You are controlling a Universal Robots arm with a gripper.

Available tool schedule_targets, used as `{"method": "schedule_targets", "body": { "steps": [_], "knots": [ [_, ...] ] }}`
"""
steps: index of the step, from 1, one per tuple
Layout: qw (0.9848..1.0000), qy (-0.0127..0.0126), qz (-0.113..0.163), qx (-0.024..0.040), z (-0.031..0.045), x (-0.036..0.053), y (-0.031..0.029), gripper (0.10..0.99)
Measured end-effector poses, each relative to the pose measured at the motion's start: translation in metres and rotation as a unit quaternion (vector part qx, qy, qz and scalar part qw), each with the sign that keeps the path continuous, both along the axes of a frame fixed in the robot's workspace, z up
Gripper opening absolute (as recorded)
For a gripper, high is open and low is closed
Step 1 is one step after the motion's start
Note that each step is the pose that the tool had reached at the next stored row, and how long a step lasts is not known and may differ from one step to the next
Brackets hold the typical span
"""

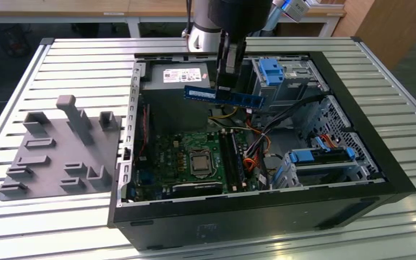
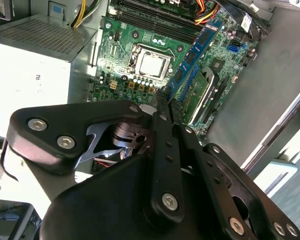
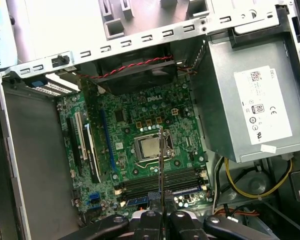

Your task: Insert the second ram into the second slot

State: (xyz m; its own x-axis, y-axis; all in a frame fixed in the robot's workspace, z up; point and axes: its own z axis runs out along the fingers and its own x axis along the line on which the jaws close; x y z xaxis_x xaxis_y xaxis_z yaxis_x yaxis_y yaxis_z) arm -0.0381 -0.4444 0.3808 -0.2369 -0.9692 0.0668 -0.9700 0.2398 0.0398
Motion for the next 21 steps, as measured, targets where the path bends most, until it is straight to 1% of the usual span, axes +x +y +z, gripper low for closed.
{"method": "schedule_targets", "body": {
  "steps": [21],
  "knots": [
    [1.0000, 0.0000, -0.009, 0.0000, 0.0000, 0.0000, 0.0000, 0.137]
  ]
}}
